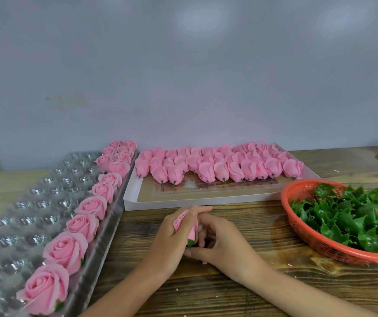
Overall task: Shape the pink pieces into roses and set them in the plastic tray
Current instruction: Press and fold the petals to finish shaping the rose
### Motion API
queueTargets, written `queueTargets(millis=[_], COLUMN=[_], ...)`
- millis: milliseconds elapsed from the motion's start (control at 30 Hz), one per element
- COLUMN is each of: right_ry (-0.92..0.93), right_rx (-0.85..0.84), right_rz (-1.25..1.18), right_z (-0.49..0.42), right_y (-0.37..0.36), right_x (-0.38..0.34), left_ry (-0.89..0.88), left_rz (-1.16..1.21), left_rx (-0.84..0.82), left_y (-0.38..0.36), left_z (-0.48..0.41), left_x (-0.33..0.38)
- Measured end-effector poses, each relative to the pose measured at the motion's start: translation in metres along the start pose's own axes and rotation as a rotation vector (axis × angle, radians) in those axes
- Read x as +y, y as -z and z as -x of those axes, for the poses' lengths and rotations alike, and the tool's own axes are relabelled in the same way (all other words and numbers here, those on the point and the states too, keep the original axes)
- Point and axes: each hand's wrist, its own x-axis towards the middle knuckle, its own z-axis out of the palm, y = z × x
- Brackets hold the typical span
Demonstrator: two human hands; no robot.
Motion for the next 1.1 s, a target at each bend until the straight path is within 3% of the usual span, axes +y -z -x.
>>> queueTargets(millis=[400, 667, 1100], right_ry=[0.043, 0.071, 0.043], right_rx=[-0.007, -0.003, 0.097], right_rz=[-0.081, -0.153, -0.245], right_z=[-0.0001, 0.0000, 0.0009], right_y=[-0.0004, -0.0009, 0.0000], right_x=[0.0010, 0.0056, 0.0055], left_ry=[0.073, 0.031, 0.068], left_rz=[0.046, 0.122, 0.054], left_rx=[-0.030, -0.025, 0.100], left_y=[0.0002, 0.0016, -0.0009], left_z=[-0.0015, 0.0009, -0.0001], left_x=[-0.0015, 0.0027, -0.0043])
